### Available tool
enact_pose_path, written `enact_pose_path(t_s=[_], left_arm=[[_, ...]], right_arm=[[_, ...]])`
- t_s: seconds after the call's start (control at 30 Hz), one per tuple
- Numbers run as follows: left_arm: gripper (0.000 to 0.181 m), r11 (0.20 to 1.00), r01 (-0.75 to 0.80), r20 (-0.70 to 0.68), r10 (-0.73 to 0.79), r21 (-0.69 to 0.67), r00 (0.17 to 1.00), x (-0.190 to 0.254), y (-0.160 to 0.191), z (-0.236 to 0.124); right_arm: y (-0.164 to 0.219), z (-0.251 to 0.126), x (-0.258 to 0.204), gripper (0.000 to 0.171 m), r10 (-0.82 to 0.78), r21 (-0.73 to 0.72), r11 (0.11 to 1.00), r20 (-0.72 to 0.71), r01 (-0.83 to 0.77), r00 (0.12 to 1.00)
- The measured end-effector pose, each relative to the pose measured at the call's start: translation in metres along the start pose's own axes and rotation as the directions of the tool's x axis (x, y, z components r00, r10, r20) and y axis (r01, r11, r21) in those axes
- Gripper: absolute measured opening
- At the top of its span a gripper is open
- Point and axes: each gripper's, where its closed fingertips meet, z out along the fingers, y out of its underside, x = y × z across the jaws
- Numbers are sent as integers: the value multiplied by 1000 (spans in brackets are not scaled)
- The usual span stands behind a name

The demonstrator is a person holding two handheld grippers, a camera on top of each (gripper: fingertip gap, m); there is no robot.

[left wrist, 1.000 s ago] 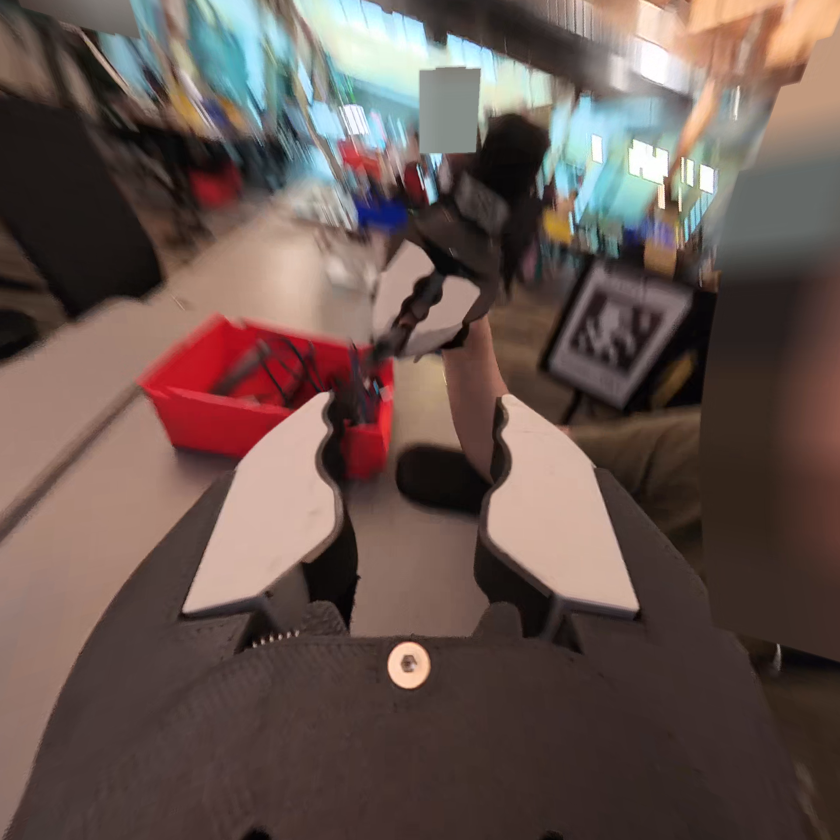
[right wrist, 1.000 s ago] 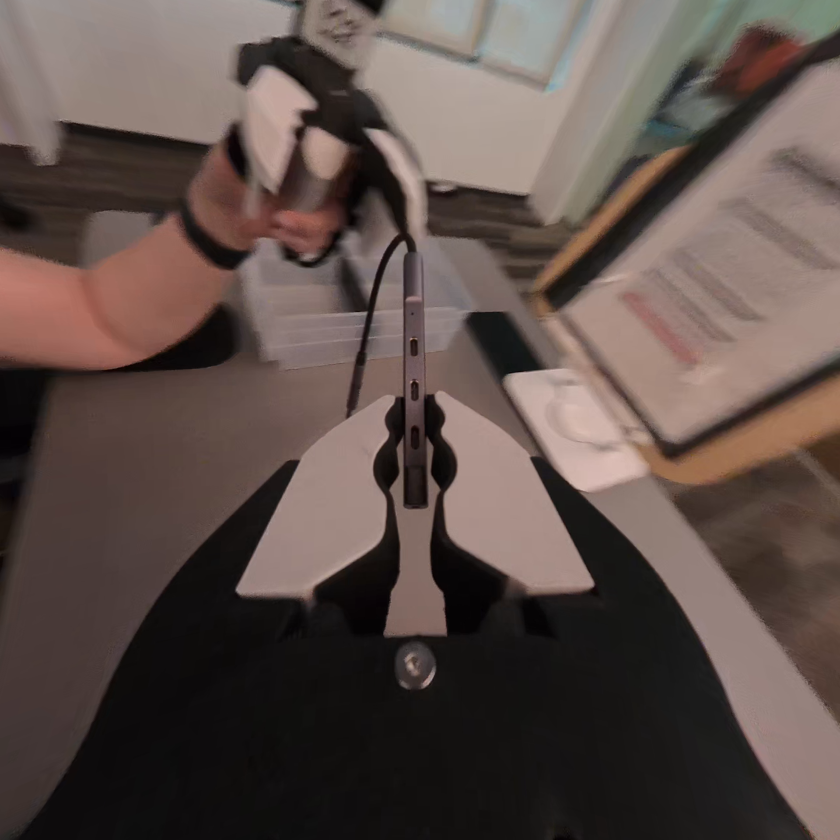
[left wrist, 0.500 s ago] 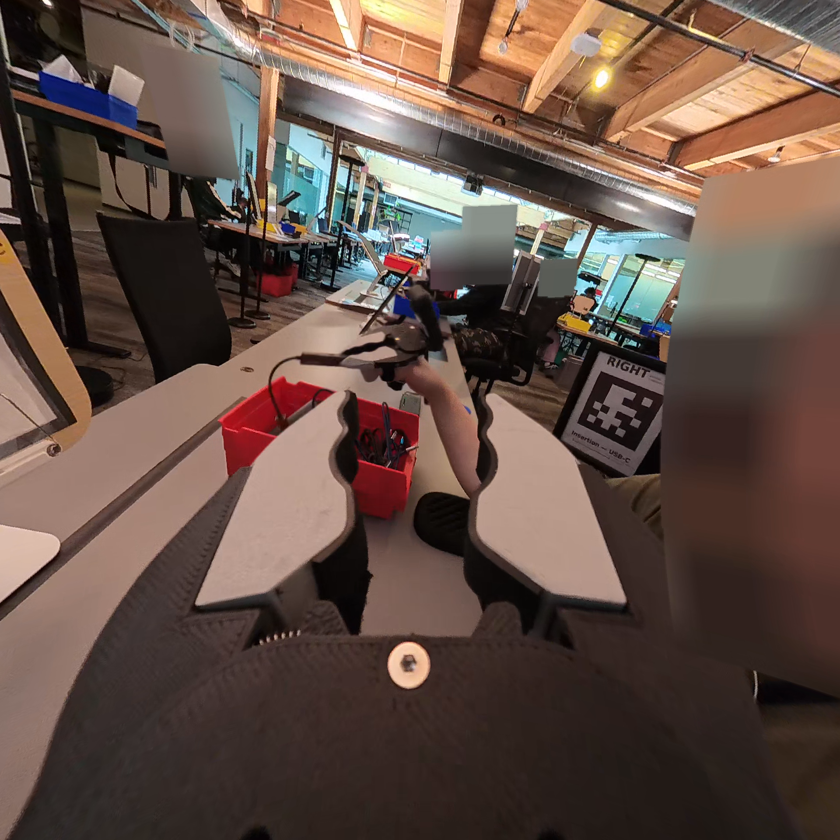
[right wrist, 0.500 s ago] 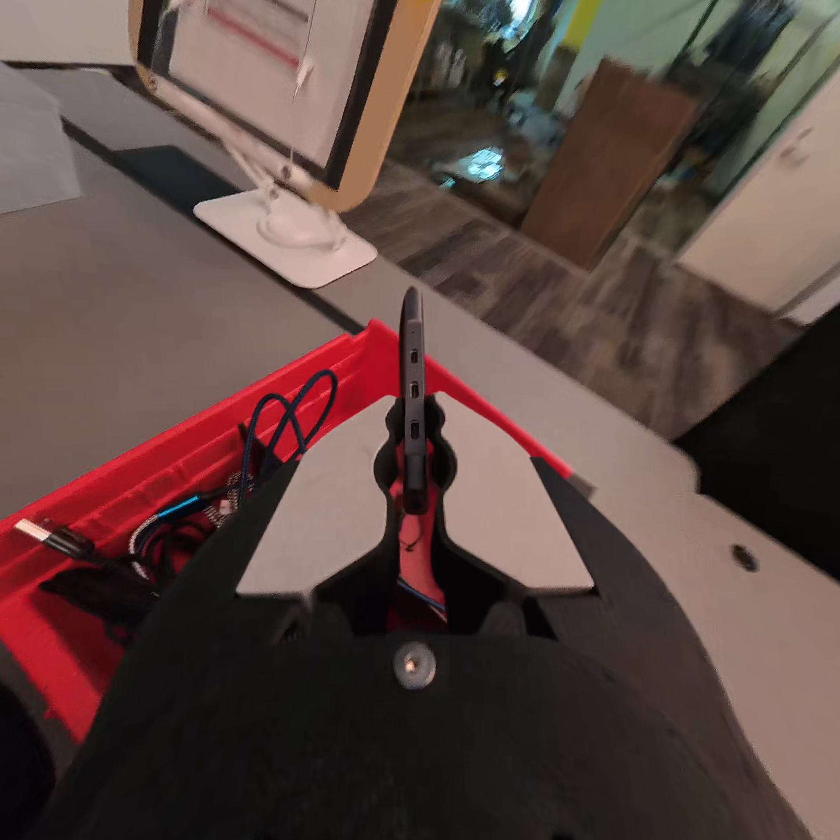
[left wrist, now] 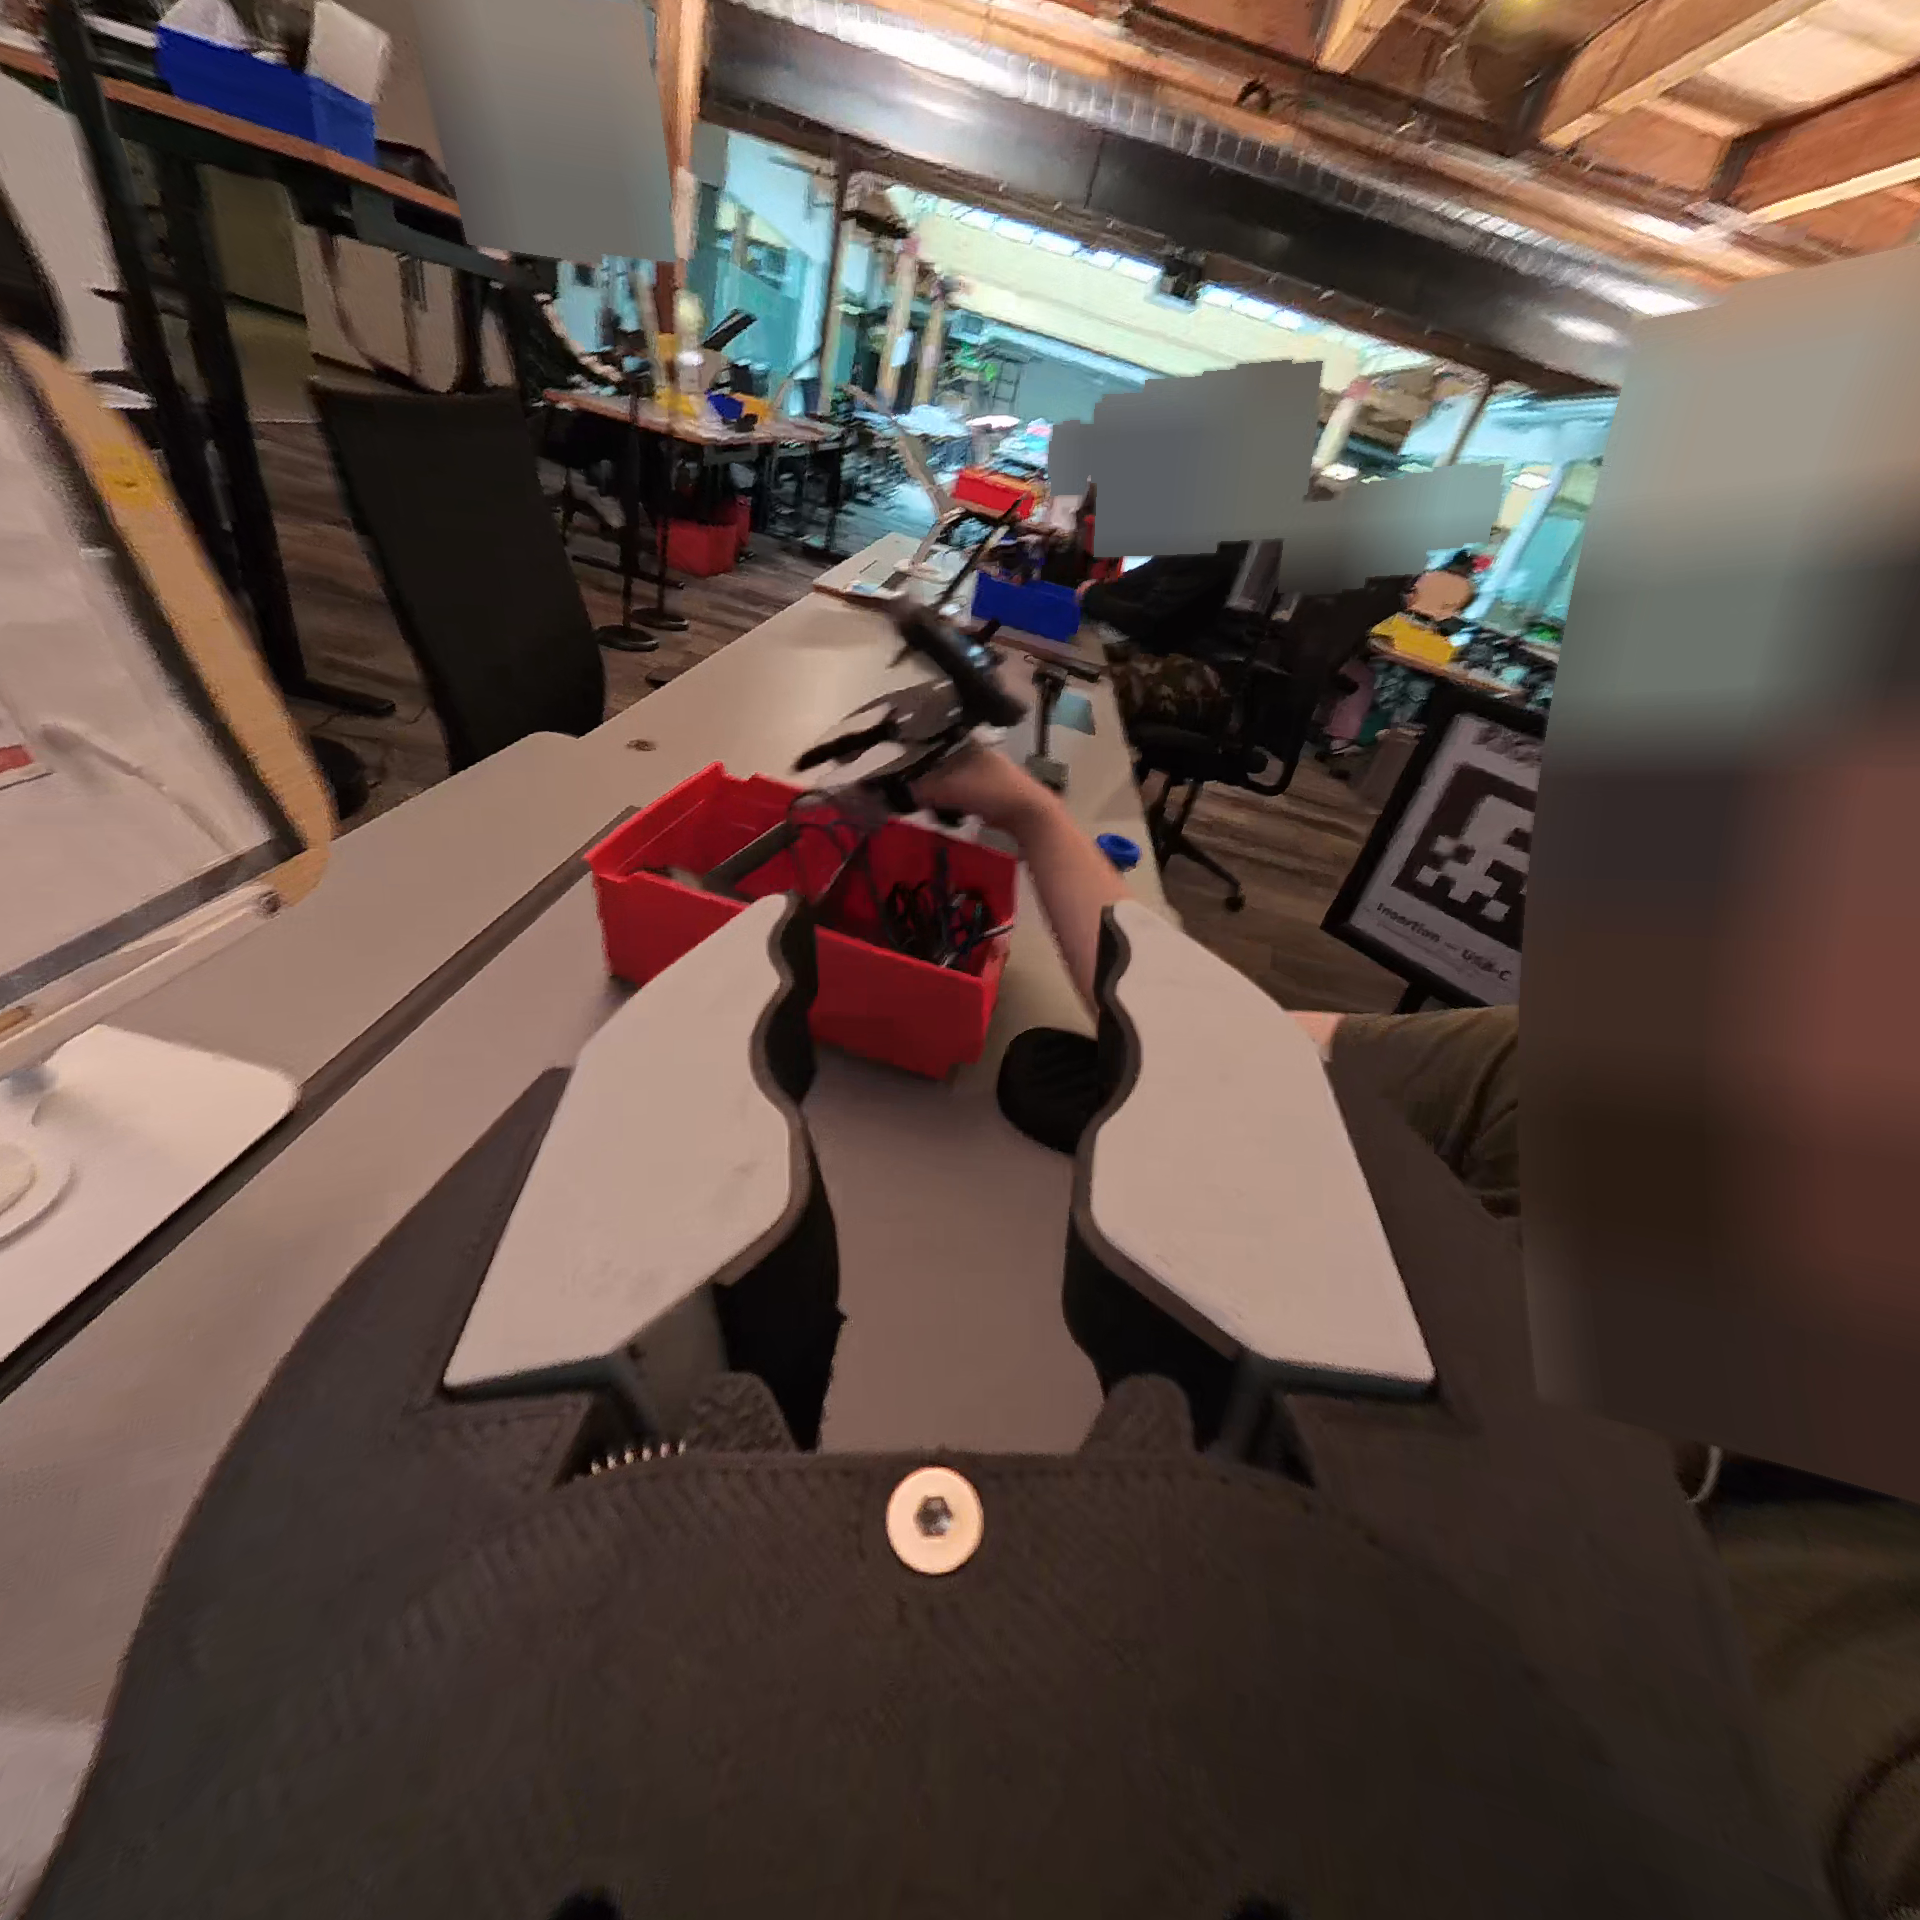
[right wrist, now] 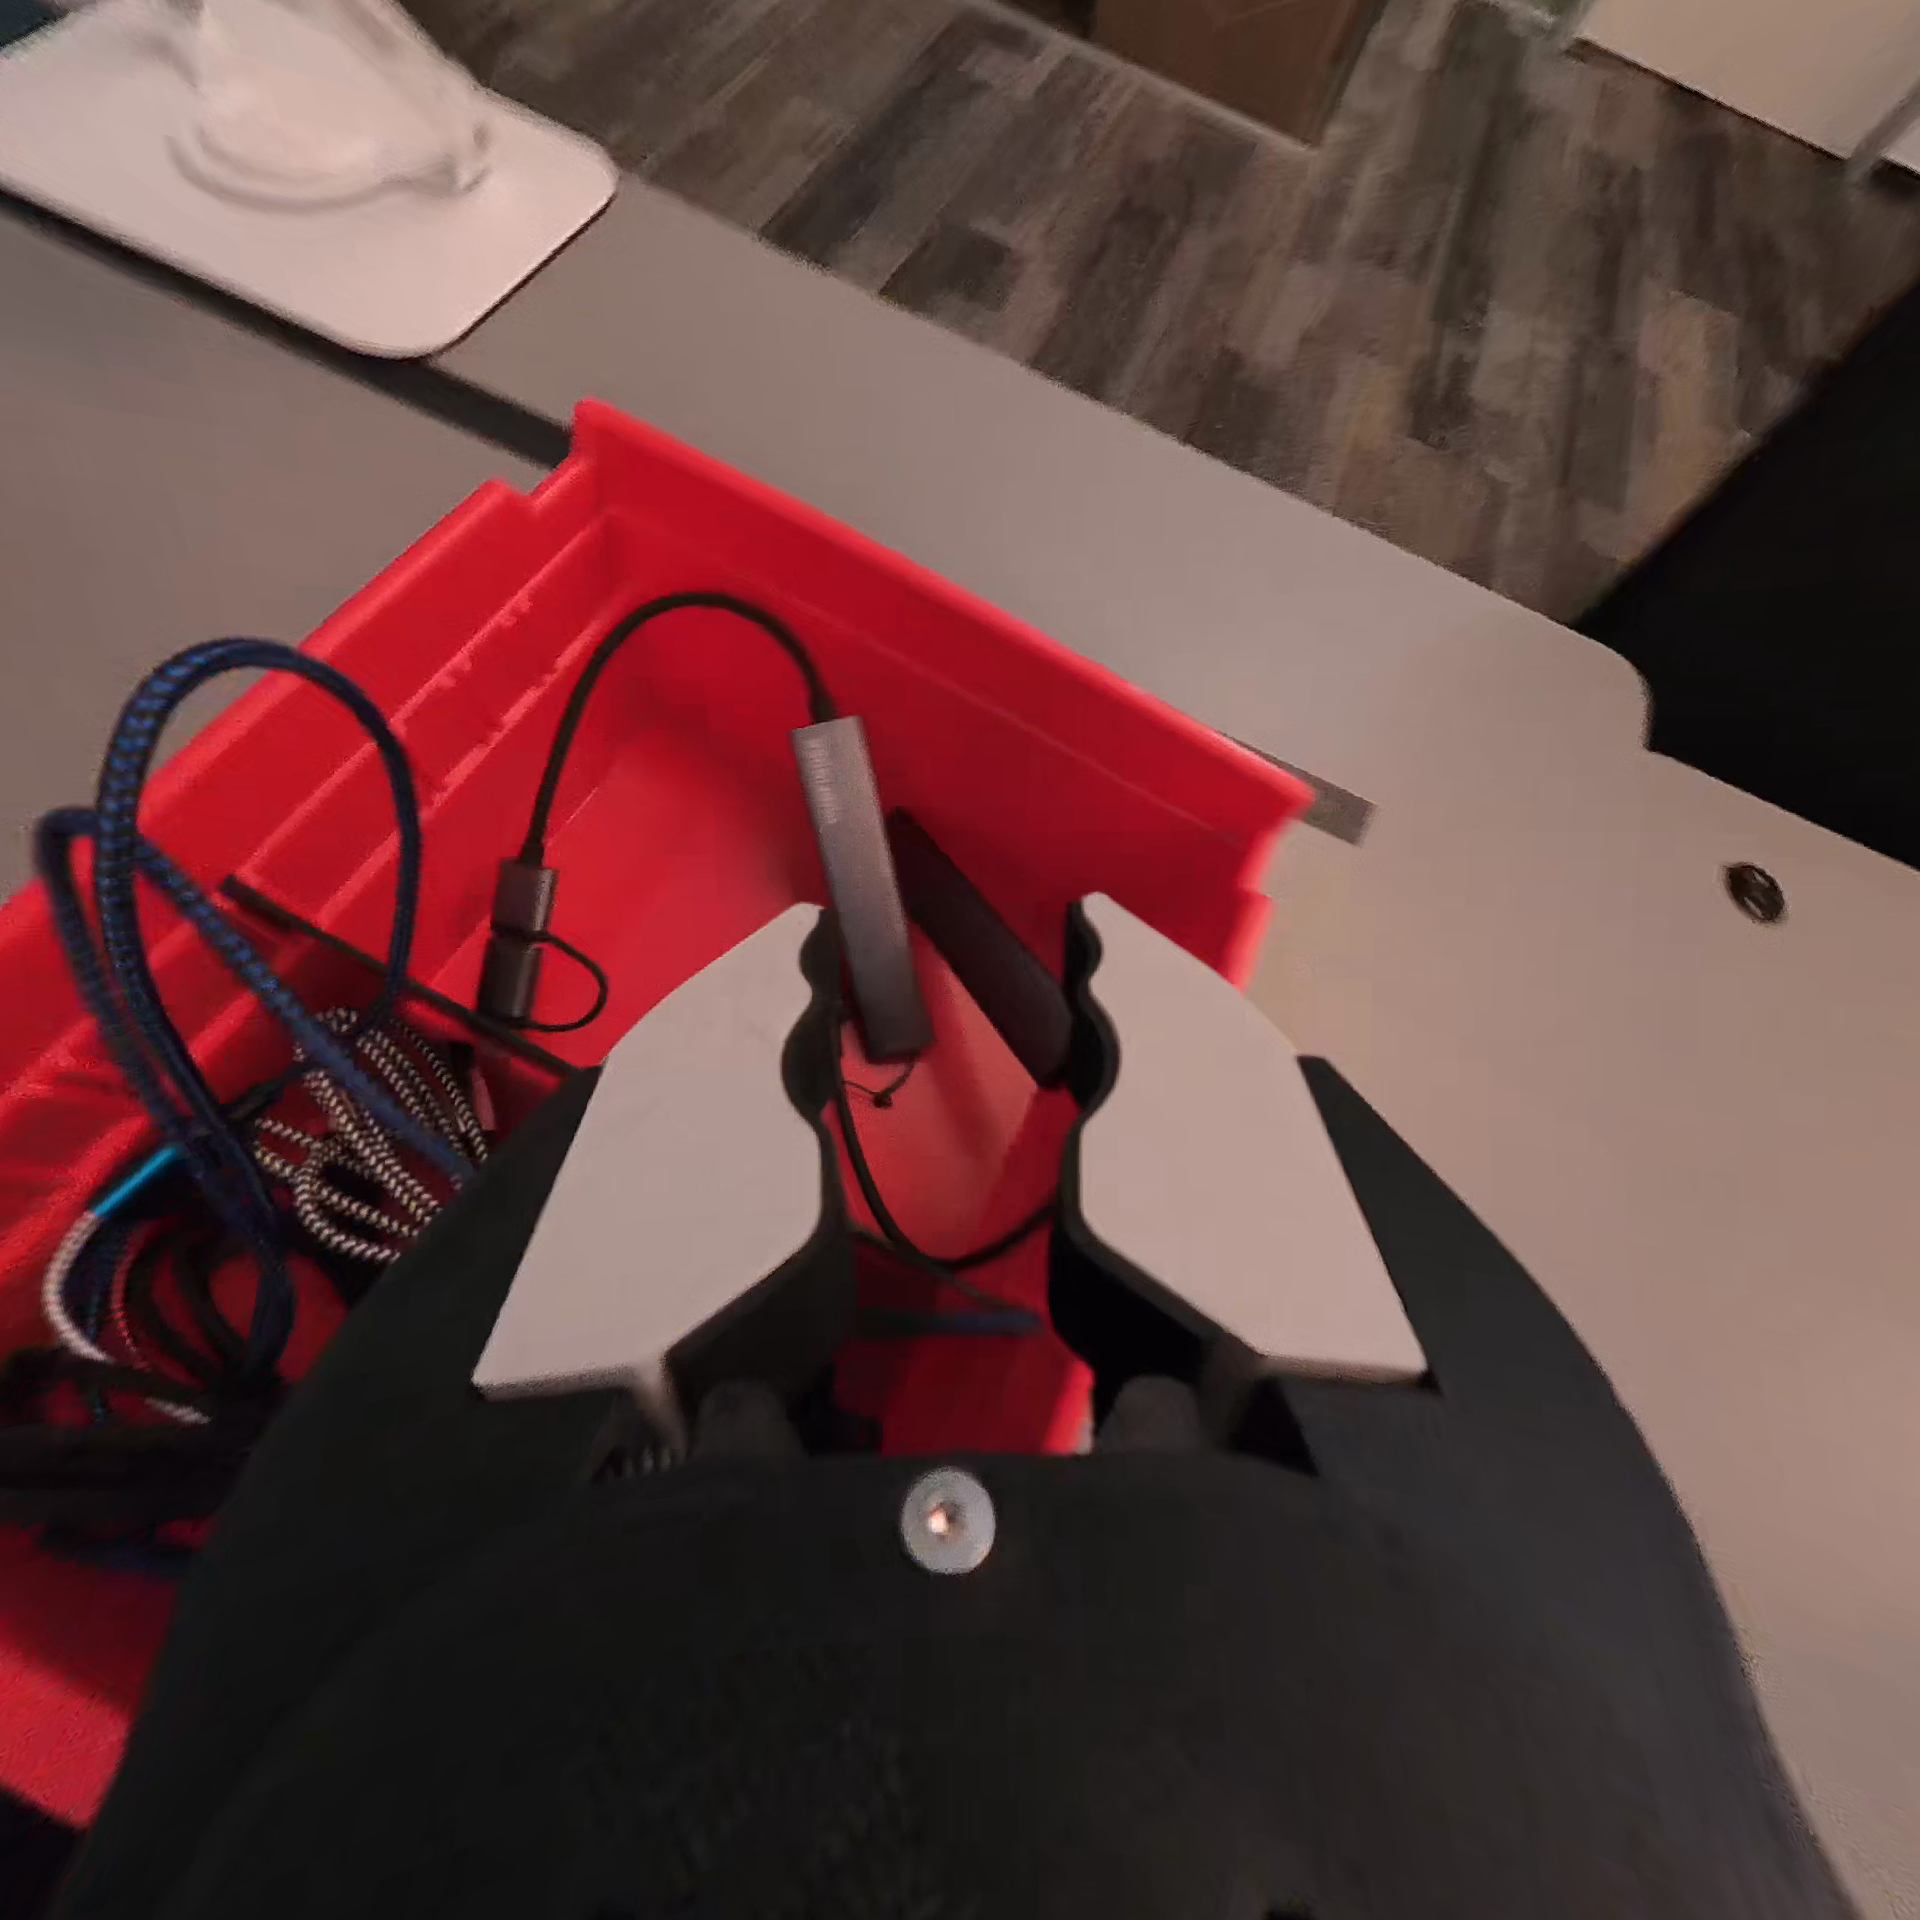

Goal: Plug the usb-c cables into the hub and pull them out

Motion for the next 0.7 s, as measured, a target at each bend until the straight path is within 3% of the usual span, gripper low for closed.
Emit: enact_pose_path(t_s=[0.03,0.13,0.23,0.3,0.4,0.53,0.6,0.7], left_arm=[[51,1000,-11,57,11,-9,998,-5,0,-10],[55,999,-27,365,32,-18,930,-37,-1,-60],[60,999,37,712,-16,-13,702,-79,10,-138],[55,989,146,842,-105,32,529,-97,30,-192],[45,921,330,883,-320,205,343,-109,64,-246],[57,805,559,945,-307,196,111,-116,131,-293],[65,728,657,940,-331,196,85,-118,158,-297],[63,595,775,860,-492,214,140,-122,185,-277]], right_arm=[[0,-13,10,45,51,21,999,-32,-50,998],[9,-51,35,60,217,38,976,-105,-214,971],[29,-76,34,57,309,-22,950,-100,-312,946],[61,-79,13,56,419,-208,884,-43,-418,907],[107,-71,5,49,475,-442,764,-108,-471,873],[130,-46,-7,41,589,-535,656,-78,-532,804],[129,-41,-21,24,675,-570,600,-17,-562,738],[131,-41,-23,22,682,-582,580,-35,-570,731]])
